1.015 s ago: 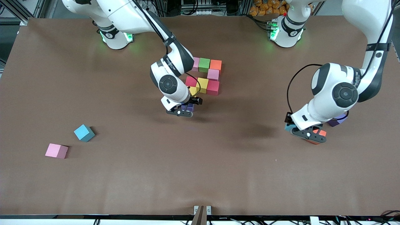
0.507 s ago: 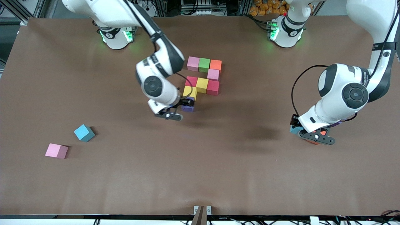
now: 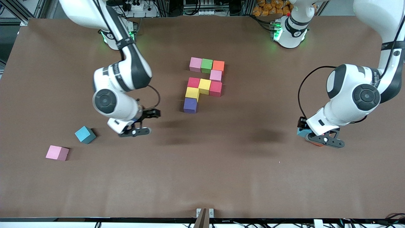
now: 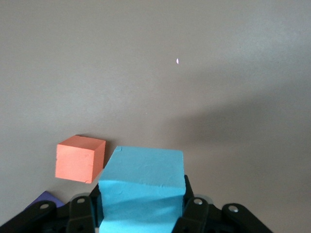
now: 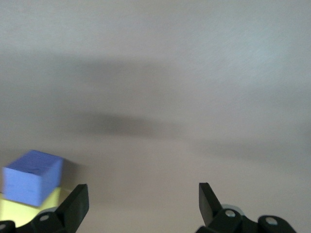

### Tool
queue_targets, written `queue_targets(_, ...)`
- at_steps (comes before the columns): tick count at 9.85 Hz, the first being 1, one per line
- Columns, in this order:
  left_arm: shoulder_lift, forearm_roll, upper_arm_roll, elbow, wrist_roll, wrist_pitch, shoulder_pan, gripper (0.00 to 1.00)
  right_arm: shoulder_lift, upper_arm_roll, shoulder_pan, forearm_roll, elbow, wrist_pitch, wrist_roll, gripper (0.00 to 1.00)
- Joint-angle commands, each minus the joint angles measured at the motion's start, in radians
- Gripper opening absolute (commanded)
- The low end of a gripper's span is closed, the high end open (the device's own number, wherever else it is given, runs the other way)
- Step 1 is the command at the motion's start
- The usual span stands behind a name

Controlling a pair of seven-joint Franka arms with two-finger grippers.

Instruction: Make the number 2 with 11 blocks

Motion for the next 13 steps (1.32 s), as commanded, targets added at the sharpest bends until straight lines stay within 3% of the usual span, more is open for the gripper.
queue_targets(1,0.02,-0.042,-0.001,0.063,-0.04,-0.061,-0.011,0.0,-0.002,-0.038,-0.055,-0.014,-0.003,-0.012,-0.183,1.0)
queue_targets(4,0.022,-0.056,-0.01,0.062,-0.25,-0.084,-0.02,0.0,0.005,-0.038,-0.149,-0.016,-0.011,-0.01,-0.365,1.0)
queue_targets(6,0.02,-0.12,-0.018,0.06,-0.378,-0.084,-0.023,0.0,0.029,-0.038,-0.23,-0.016,-0.014,0.002,-0.607,1.0)
queue_targets(10,0.027,-0.151,-0.024,0.055,-0.835,-0.083,-0.131,0.0,0.061,-0.038,-0.344,-0.013,-0.061,0.109,-0.847,1.0)
queue_targets(12,0.048,-0.298,-0.033,0.055,-1.064,-0.045,-0.16,0.0,0.081,-0.035,-0.396,0.0,-0.14,0.219,-0.915,1.0)
queue_targets(13,0.051,-0.314,-0.034,0.054,-1.185,-0.023,-0.189,0.0,0.092,-0.033,-0.417,0.0,-0.144,0.243,-0.941,1.0)
